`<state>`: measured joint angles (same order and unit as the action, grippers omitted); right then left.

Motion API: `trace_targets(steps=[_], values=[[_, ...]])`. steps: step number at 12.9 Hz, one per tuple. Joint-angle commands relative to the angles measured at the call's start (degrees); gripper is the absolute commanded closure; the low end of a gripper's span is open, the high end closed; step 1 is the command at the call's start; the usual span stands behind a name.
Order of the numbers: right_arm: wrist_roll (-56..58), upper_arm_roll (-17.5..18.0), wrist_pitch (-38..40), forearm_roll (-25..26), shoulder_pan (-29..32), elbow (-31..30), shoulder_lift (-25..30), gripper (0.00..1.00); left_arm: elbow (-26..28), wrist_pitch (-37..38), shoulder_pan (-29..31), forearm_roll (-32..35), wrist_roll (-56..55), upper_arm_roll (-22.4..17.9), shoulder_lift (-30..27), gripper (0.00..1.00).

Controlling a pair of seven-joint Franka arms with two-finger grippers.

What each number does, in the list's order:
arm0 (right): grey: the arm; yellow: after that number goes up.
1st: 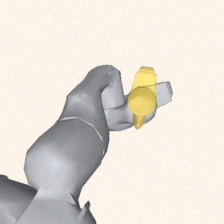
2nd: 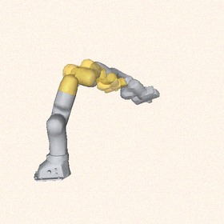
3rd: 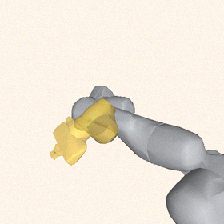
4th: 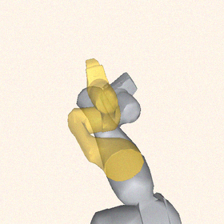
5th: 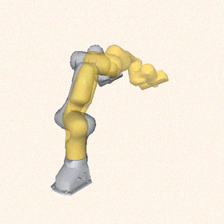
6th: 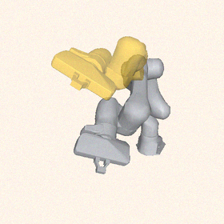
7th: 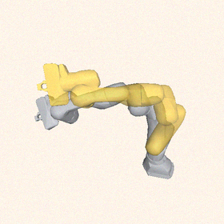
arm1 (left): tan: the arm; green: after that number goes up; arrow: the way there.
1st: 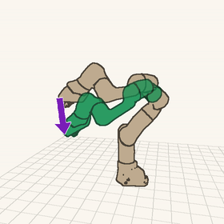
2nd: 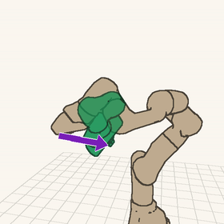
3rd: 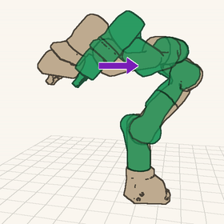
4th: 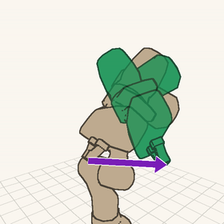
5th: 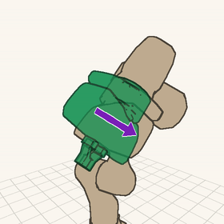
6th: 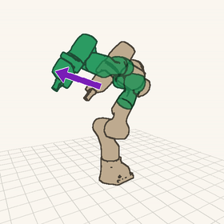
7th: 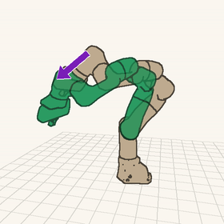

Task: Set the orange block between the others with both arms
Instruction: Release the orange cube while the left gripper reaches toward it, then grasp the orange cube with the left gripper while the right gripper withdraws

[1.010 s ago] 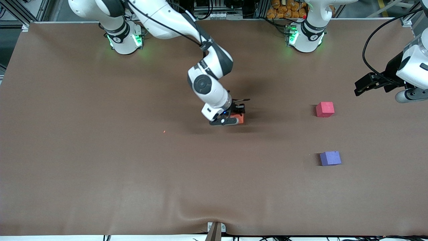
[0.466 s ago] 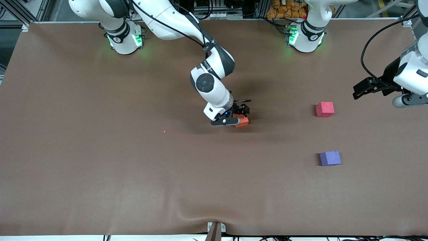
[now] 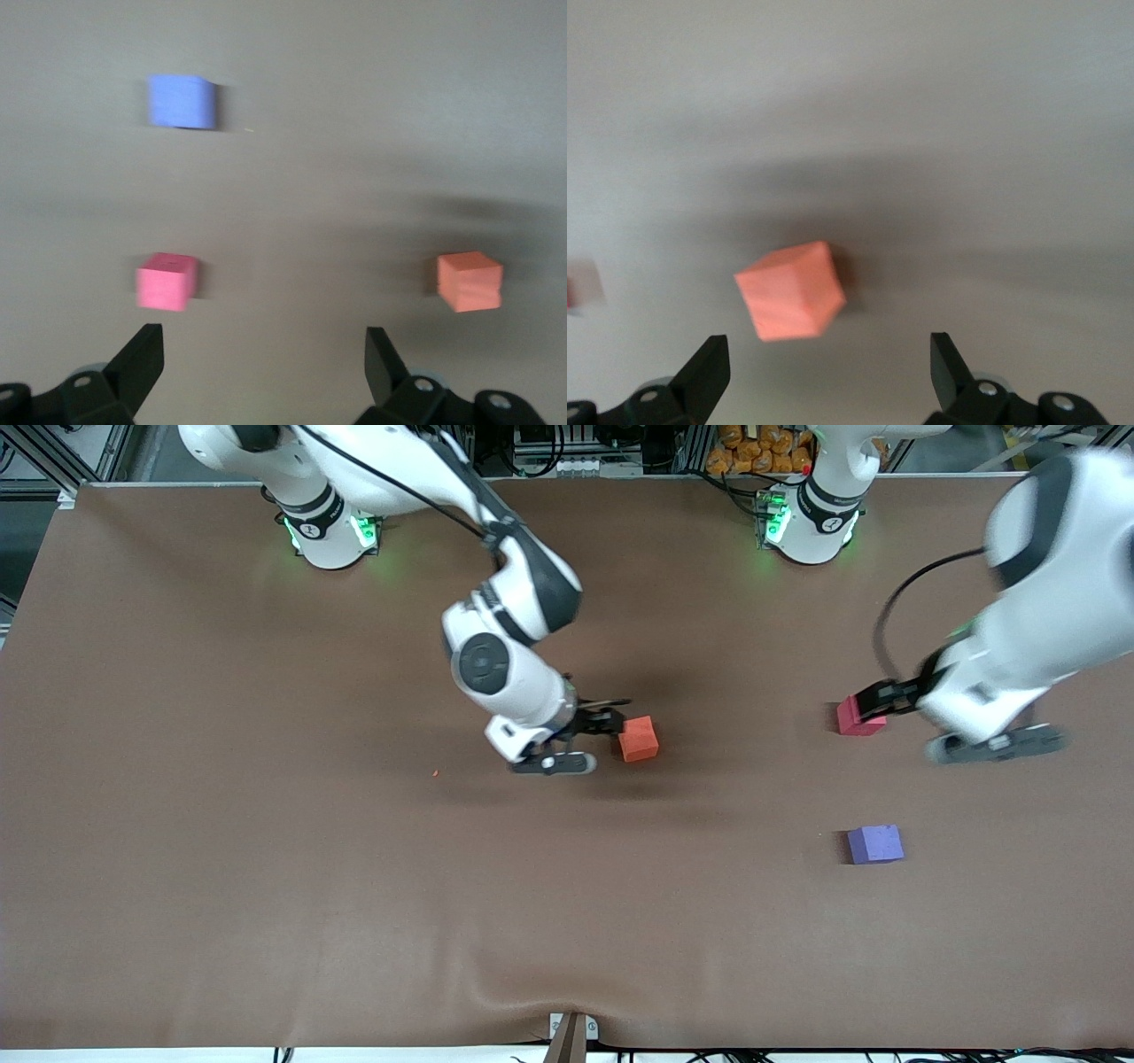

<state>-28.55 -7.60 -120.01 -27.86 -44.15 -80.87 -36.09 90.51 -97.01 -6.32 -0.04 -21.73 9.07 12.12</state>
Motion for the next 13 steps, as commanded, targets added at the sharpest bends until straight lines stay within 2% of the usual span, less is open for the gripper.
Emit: trace_targets(steps=[1, 4, 6, 8, 11, 13], values=[[0.5, 3.8, 10.4, 3.3, 8.9, -1.9, 7.6, 0.0, 2.3, -6.9, -8.1, 0.0, -14.2, 0.2, 4.4, 0.0], [0.9, 6.3, 21.5, 5.1, 21.1, -1.9, 14.2, 0.0, 5.2, -14.6, -14.4, 0.7, -21.2, 0.1, 8.5, 0.0], [3.8, 6.4, 26.8, 11.1, 25.0, -1.9, 17.6, 0.0, 7.5, -19.9, -18.4, 0.8, -27.6, 0.1, 10.8, 0.0], [8.2, 6.9, 31.3, 13.0, 30.1, -2.0, 20.5, 0.0, 8.8, -24.9, -20.3, 0.9, -29.9, 0.1, 13.4, 0.0], [16.6, 6.9, 37.3, 13.2, 38.1, -1.5, 23.8, 0.0, 8.6, -26.8, -21.8, 0.9, -30.8, 0.1, 17.1, 0.0], [22.7, 6.9, 38.2, 16.5, 41.7, -2.0, 26.1, 0.0, 8.4, -27.0, -22.7, 0.8, -31.0, 0.1, 18.5, 0.0]])
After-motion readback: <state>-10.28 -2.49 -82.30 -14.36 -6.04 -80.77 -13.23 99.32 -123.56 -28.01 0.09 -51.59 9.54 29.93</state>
